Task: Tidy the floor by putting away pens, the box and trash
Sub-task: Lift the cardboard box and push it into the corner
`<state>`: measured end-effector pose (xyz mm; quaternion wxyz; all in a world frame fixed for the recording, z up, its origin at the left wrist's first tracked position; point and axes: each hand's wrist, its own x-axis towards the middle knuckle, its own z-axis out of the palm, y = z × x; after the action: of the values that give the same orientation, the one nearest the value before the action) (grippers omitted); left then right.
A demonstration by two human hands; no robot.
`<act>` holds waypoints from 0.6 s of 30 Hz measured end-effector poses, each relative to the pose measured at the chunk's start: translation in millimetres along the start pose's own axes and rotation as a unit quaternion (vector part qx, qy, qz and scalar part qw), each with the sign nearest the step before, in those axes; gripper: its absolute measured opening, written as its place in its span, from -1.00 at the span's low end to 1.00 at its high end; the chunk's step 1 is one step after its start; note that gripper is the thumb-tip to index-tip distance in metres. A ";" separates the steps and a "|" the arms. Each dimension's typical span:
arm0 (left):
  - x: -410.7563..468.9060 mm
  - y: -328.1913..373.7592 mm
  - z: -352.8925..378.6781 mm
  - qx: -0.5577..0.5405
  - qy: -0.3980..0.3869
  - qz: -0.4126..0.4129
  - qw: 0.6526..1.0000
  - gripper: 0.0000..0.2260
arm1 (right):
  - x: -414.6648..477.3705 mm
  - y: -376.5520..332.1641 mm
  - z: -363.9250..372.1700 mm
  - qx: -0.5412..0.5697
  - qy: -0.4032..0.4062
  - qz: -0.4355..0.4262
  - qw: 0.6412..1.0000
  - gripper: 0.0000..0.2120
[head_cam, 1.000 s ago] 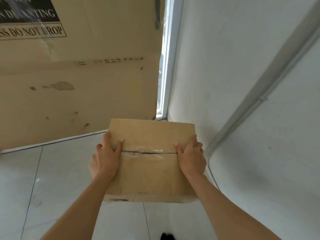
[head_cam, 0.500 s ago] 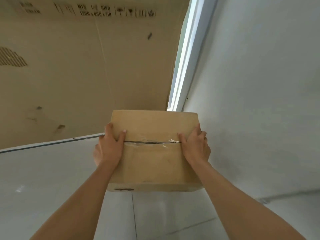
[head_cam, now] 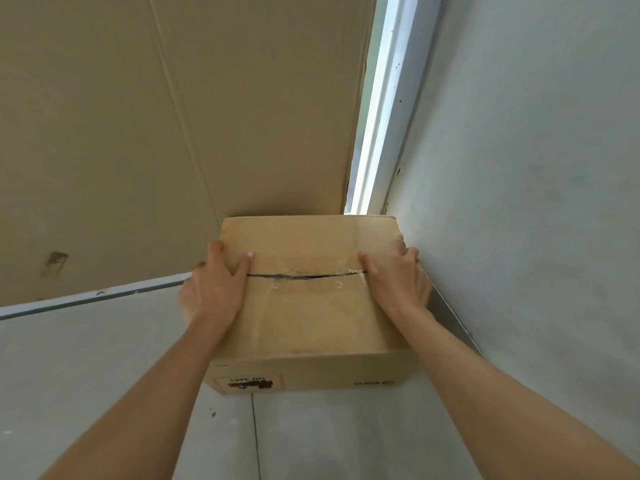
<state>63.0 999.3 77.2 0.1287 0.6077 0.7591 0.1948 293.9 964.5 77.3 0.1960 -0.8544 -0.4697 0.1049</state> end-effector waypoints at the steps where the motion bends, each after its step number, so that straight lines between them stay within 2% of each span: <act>1: 0.5 0.9 2.4 0.002 -0.001 -0.003 1.000 -0.48 | 2.9 1.1 0.9 -0.003 -0.004 0.002 1.000 -0.31; 4: -3.8 3.4 2.9 0.002 -0.023 -0.020 1.000 -0.47 | 3.0 2.2 -1.6 -0.001 -0.012 -0.002 1.000 -0.38; 7: -14.4 1.7 -4.4 0.030 -0.037 0.041 0.998 -0.44 | -20.6 -2.0 -5.7 -0.065 0.040 -0.135 0.988 -0.55; 10: -29.0 -5.0 -15.5 0.042 -0.080 0.151 0.984 -0.47 | -58.5 -2.2 -1.6 -0.120 0.046 -0.255 0.958 -0.57; 14: -37.7 -24.1 -19.4 0.039 -0.170 0.187 0.967 -0.37 | -83.2 15.2 8.1 -0.100 0.015 -0.272 0.957 -0.53; 18: -37.1 -24.2 -17.1 0.011 -0.141 0.188 0.972 -0.39 | -83.3 17.9 10.0 -0.088 0.013 -0.271 0.959 -0.51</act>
<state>43.0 956.4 80.0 0.1891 0.7620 0.6077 0.1194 259.2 888.0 60.1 0.1471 -0.7105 -0.6881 -0.0046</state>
